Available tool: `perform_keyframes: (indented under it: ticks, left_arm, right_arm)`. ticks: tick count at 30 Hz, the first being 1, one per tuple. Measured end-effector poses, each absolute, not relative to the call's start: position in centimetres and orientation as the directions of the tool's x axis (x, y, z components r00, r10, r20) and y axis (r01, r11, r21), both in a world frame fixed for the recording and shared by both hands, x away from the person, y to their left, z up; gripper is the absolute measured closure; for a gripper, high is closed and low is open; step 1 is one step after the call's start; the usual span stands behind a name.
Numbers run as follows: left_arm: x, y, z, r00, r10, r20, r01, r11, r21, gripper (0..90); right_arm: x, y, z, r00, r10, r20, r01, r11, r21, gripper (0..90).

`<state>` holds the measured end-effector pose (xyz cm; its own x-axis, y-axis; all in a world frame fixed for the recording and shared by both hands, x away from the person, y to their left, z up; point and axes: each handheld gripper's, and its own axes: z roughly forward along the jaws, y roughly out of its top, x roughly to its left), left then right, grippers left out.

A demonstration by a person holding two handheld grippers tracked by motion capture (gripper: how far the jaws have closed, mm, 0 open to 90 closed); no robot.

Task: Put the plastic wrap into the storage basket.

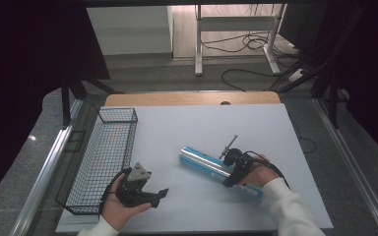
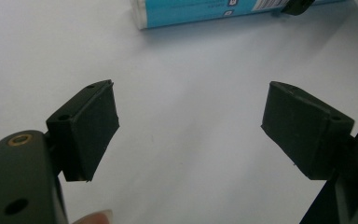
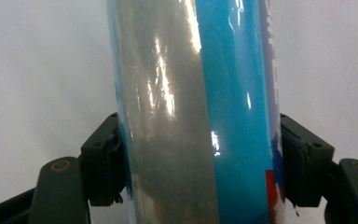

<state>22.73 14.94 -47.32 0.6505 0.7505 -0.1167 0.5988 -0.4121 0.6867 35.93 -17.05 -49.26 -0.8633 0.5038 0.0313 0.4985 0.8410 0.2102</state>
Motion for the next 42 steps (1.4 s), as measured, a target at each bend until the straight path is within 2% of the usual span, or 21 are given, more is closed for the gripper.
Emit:
perform_keyframes:
  ticks: [13, 21, 32, 38, 42]
  left_arm:
    - [22.7, 14.8, -47.4, 0.650, 0.752, -0.111, 0.599, -0.416, 0.684, 18.1]
    - [22.7, 14.8, -47.4, 0.648, 0.753, -0.113, 0.600, -0.413, 0.685, 18.2]
    - [22.7, 14.9, -47.4, 0.649, 0.752, -0.116, 0.600, -0.413, 0.685, 18.1]
    - [22.7, 14.9, -47.4, 0.649, 0.752, -0.117, 0.600, -0.411, 0.686, 18.1]
    - [22.8, 15.0, -47.4, 0.647, 0.753, -0.118, 0.601, -0.408, 0.687, 18.2]
  right_arm:
    - [36.1, -16.3, -49.6, -0.877, 0.480, 0.011, 0.476, 0.867, 0.149, 30.6]
    - [36.2, -16.4, -49.5, -0.877, 0.480, 0.024, 0.478, 0.864, 0.156, 31.3]
    - [36.4, -17.1, -48.1, -0.817, 0.543, 0.192, 0.576, 0.781, 0.240, 32.6]
    - [36.5, -17.5, -48.4, -0.797, 0.560, 0.225, 0.603, 0.758, 0.249, 32.7]
    - [36.5, -18.3, -48.1, -0.766, 0.585, 0.265, 0.642, 0.710, 0.289, 32.7]
